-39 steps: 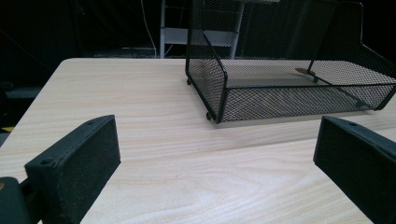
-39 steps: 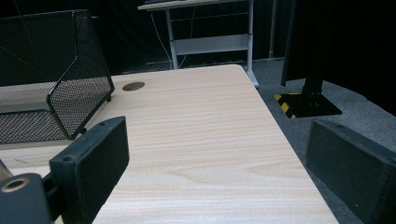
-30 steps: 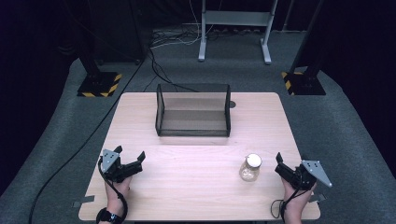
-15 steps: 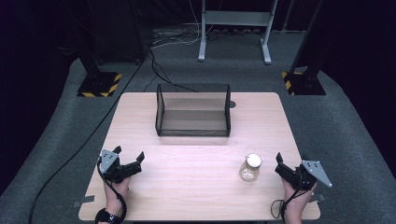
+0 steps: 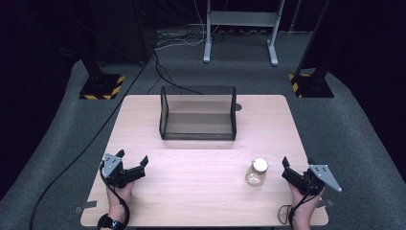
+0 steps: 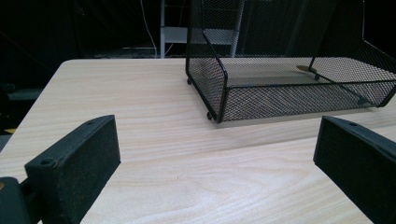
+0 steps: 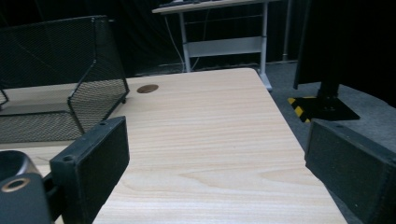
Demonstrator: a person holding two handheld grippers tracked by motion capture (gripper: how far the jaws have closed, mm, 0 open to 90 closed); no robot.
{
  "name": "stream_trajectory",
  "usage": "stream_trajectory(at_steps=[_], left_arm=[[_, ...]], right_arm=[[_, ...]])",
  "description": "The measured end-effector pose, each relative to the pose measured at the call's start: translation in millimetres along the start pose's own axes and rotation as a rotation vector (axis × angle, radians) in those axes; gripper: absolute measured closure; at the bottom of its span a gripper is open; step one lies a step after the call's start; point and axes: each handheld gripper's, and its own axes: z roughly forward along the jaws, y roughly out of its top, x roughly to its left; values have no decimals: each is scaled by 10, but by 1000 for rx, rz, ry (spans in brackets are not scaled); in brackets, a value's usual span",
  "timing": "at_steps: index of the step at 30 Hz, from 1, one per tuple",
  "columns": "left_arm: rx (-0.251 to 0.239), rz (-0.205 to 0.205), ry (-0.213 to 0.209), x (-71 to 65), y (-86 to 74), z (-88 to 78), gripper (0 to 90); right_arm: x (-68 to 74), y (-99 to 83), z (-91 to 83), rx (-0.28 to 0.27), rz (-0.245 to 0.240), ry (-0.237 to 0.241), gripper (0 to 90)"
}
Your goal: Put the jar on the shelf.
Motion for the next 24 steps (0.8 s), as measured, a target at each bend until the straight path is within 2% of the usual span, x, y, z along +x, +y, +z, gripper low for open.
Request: stream_trajectory(at_steps=[8,13,20,24], left_arm=[[2,2,-2,-1,3,3,0],[5,3,-2,3,3,5,0],[9,1,-2,11,2,10,0],[13,2,-4,12,-1,15,0]], right_arm=[[34,76,-36,-14,-20,148,55],[61,111,-61,-23,-36,223,60],[62,148,-81,-6,-44,350,64],[91,176,-89,8,-69,413,65]])
